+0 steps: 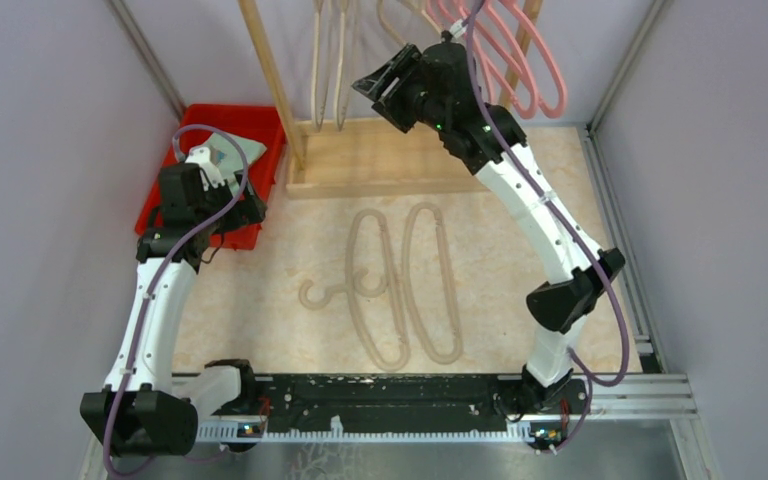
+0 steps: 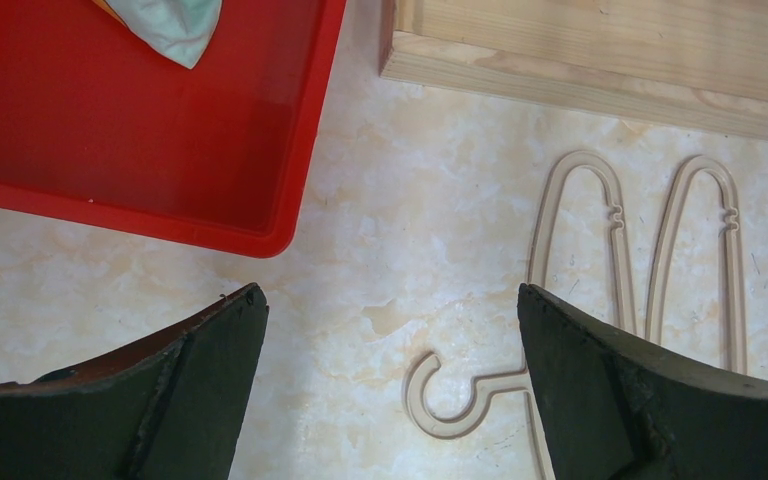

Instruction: Organize the hangers

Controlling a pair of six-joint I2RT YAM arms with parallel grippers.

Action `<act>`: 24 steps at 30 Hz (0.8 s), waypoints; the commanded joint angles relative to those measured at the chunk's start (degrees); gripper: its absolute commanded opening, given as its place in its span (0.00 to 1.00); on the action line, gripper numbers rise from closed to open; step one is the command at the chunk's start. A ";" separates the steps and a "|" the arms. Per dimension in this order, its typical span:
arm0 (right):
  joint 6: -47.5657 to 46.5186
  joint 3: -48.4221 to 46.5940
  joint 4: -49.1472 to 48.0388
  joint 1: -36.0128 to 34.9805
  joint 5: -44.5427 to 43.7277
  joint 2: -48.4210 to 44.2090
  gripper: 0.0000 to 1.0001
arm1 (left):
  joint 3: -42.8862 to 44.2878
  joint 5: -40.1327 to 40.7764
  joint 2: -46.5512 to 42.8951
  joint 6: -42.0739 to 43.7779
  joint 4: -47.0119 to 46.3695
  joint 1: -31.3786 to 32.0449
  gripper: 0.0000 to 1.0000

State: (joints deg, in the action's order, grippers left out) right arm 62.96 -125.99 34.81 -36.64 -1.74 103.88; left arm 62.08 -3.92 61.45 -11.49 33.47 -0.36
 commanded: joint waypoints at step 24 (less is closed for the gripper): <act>-50.49 -14.20 -8.40 0.51 -3.35 6.54 0.00 | 0.37 2.08 2.02 1.33 -1.15 0.19 1.00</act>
State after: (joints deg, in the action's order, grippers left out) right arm 23.64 -140.92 35.68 -36.58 0.27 110.06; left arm 61.80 -2.48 62.87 -10.66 33.45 -0.36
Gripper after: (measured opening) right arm 0.003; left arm 0.998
